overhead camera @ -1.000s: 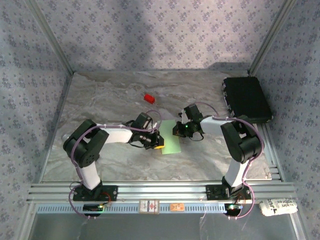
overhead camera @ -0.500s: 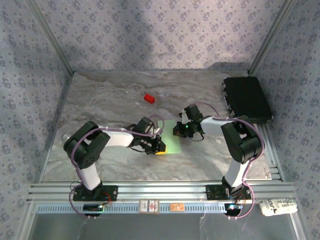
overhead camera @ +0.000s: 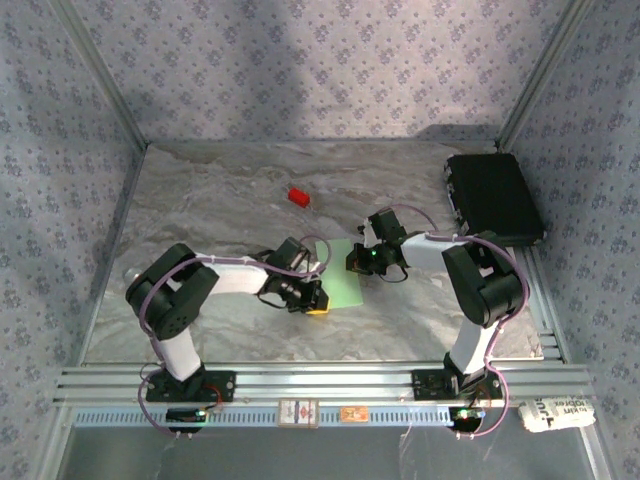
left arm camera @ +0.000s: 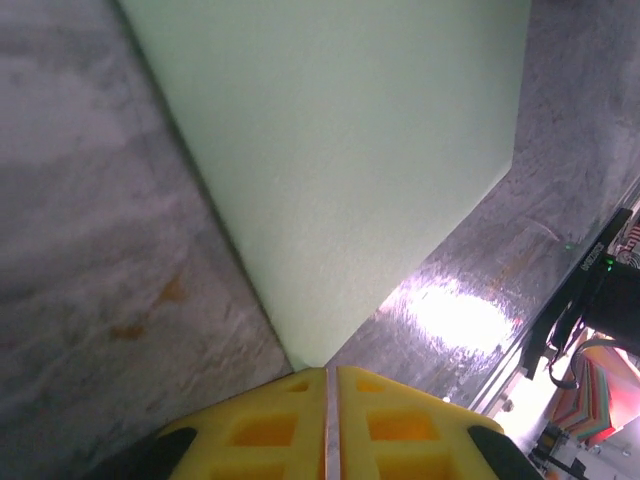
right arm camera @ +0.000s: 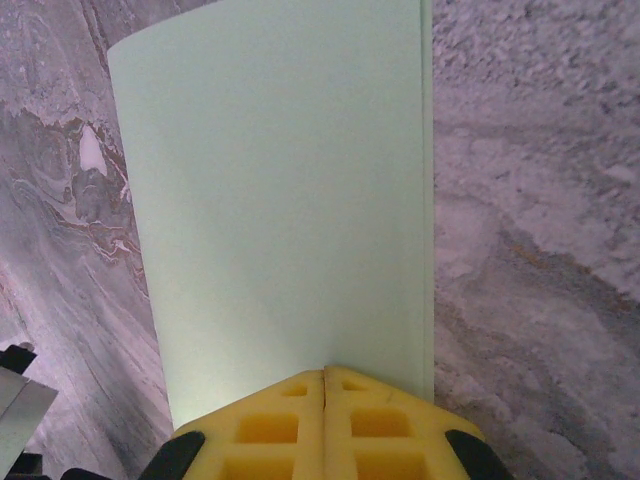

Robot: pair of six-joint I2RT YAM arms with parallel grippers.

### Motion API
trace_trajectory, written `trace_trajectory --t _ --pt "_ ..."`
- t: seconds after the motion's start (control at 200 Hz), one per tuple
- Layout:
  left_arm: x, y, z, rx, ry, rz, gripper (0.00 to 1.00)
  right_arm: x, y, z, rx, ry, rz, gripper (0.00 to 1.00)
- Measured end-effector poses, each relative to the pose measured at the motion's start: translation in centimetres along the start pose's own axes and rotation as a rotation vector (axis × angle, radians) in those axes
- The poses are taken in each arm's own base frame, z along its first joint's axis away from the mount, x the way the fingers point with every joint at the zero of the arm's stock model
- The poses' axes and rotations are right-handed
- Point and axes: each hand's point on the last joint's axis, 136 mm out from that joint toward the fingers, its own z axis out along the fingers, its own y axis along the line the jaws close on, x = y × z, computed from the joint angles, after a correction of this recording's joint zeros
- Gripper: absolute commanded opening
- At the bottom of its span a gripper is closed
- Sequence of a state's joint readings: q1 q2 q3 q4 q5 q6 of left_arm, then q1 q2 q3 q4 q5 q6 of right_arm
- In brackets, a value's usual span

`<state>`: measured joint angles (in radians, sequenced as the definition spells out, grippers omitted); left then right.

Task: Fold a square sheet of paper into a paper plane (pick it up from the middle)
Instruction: First fold the square sheet of paper in half at the center of the table.

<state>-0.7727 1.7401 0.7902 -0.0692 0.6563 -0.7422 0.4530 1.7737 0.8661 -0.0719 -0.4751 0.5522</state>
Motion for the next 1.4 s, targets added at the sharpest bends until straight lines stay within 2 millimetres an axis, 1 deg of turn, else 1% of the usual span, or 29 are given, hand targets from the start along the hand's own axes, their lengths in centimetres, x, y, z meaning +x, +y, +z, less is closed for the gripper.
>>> trace_trajectory --t 0.065,0.135,0.195,0.26,0.33,0.385,0.445,0.505,0.69,0.919,1.189,1.289,1.399 --pt "0.0 -0.5 -0.7 -0.007 -0.010 0.007 0.11 0.0 0.0 0.0 0.000 0.000 0.000 0.00" --pt "-0.9 -1.8 -2.0 0.007 -0.047 0.032 0.11 0.0 0.0 0.0 0.000 0.000 0.001 0.00" --pt "-2.4 -3.2 -3.4 0.038 -0.102 0.054 0.10 0.0 0.0 0.0 0.000 -0.001 0.000 0.00" --pt "-4.4 -3.9 -4.8 0.071 -0.160 0.055 0.10 0.0 0.0 0.0 -0.001 -0.002 0.000 0.00" --pt "-6.6 -3.8 -5.9 0.092 -0.211 0.038 0.10 0.0 0.0 0.0 -0.001 -0.002 0.000 0.00" --pt "-8.2 -3.2 -6.2 0.093 -0.236 0.017 0.10 0.0 0.0 0.0 -0.001 -0.002 0.000 0.00" --pt "-9.5 -2.6 -5.9 0.089 -0.244 -0.001 0.10 0.0 0.0 0.0 -0.001 -0.002 0.000 0.00" --pt "-10.3 -2.2 -5.2 0.087 -0.234 -0.011 0.10 0.0 0.0 0.0 -0.001 -0.002 0.000 0.00" --pt "-11.3 -1.0 -2.9 0.070 -0.193 -0.041 0.10 0.0 0.0 0.0 -0.001 -0.002 0.000 0.00" --pt "-11.1 0.9 -1.5 0.032 -0.162 -0.062 0.10 0.0 0.0 0.0 -0.001 -0.002 0.000 0.00" --pt "-11.3 0.9 -1.7 0.014 -0.165 -0.042 0.11 0.0 0.0 0.0 -0.001 -0.003 0.000 0.00" --pt "-11.8 0.3 -2.1 0.013 -0.168 -0.028 0.11 -0.1 0.1 -0.2 -0.004 -0.006 -0.002 0.00" --pt "-12.8 -0.6 -2.8 0.023 -0.185 -0.009 0.12 0.0 0.1 -0.6 -0.001 -0.005 0.009 0.01"
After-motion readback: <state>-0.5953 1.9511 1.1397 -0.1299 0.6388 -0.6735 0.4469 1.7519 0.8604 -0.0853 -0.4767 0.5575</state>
